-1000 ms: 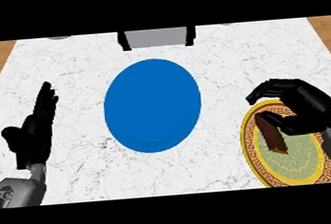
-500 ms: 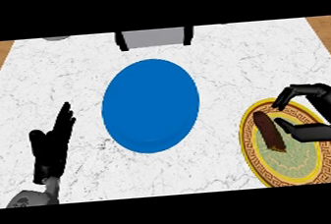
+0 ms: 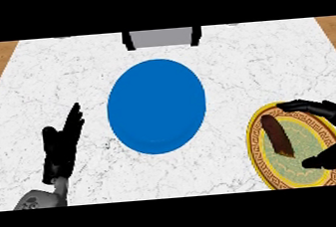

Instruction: Pick the sweet potato from the plate and place it in the plate

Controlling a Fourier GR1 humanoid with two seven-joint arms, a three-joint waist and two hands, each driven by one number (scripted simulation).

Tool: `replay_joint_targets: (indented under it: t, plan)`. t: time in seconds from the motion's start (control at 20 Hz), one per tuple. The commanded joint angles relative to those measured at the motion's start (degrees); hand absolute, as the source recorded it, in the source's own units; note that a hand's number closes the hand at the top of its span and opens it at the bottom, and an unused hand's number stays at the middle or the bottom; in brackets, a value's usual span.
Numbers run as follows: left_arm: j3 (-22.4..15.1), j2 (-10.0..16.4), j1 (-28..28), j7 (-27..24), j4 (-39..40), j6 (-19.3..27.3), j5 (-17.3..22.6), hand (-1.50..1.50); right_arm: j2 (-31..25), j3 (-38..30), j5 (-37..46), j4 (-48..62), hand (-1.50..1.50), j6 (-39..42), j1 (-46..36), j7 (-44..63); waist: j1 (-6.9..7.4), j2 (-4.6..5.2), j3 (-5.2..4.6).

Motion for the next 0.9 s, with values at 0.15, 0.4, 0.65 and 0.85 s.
replay_joint_targets:
  t: [0.15, 0.4, 0.65, 0.85]
  plan:
    - [-0.2, -0.6, -0.1, 1.1, -0.6, 0.6, -1.6, 0.0, -5.2, 2.2, 13.9, -0.4, -1.5, -5.2, -6.0, 1.0, -0.2, -0.24, -0.18]
    - [-0.2, -0.9, -1.1, 3.2, -1.4, 0.9, -2.8, 0.0, -7.3, 5.4, 20.0, -3.6, -1.5, 0.2, -9.8, 9.2, -0.43, -0.3, -0.21]
    - [2.3, 1.0, 1.4, 2.9, -2.8, -2.4, -0.8, 0.0, -4.9, 10.2, 25.8, -5.5, -1.5, 5.9, -10.6, 16.8, -0.39, -0.33, -0.2]
    - [1.6, -0.9, 2.1, 4.3, -5.2, -1.2, -2.6, 0.0, -2.7, 10.2, 30.9, -1.2, -1.5, 7.5, -12.3, 17.2, -0.01, -0.22, -0.15]
